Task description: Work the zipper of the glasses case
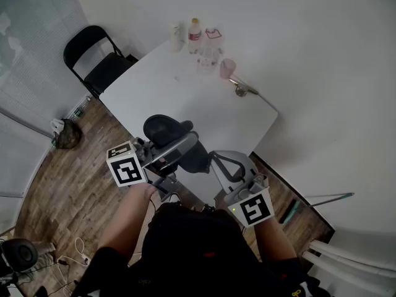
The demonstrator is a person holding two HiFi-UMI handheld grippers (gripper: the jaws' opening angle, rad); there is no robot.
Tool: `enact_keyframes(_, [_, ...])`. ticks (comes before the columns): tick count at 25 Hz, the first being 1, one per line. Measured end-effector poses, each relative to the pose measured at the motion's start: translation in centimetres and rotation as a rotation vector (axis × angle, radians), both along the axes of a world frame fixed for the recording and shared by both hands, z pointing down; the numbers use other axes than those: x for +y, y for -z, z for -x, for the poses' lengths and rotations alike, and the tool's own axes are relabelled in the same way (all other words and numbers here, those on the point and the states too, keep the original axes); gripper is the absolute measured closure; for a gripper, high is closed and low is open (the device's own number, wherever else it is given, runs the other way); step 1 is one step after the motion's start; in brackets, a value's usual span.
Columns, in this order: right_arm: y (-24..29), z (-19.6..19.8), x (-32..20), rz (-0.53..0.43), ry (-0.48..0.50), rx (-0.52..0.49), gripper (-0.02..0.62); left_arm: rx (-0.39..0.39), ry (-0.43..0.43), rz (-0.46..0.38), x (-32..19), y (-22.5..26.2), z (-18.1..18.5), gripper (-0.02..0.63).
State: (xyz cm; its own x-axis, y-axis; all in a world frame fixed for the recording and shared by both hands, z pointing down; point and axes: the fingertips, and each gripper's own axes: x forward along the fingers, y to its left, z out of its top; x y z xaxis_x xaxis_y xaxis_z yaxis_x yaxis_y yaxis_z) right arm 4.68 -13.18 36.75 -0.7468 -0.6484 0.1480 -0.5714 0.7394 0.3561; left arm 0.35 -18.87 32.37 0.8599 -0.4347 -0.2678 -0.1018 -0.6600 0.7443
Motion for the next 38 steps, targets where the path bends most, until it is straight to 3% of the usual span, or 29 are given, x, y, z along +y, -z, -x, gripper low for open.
enact_keyframes(7, [0.3,0.4,0.3,-0.044,0.032,0.07,0.574,-0.042,-0.097,0.011,1.0,-0.6,-0.7,0.339])
enact_keyframes(12, [0.2,0.7,0.3,-0.064,0.058,0.12,0.574,-0.116,-0.164,-0.01,2.3,-1.4,-1.6,0.337])
enact_keyframes(17, [0.4,0.7,-0.2,-0.078,0.072,0.133,0.574,-0.262,-0.277,-0.051,3.9,-2.8,-3.4,0.337])
enact_keyframes(22, [0.6,0.8,-0.2,-0.092,0.087,0.158,0.574,-0.34,-0.368,-0.084,5.7,-4.2,-4.3,0.337])
enact_keyframes(28, [1.3,0.5,-0.6,-0.114,0.079,0.172,0.574,-0.53,-0.492,-0.157,8.1,-7.0,-5.8,0.337])
enact_keyframes(34, [0.9,0.5,-0.6,-0.132,0.099,0.223,0.568,-0.659,-0.656,-0.129,10.5,-10.0,-6.5,0.337])
enact_keyframes(38, [0.0,0.4,-0.5,-0.147,0.112,0.284,0.566,-0.778,-0.714,-0.132,11.1,-12.0,-6.3,0.337])
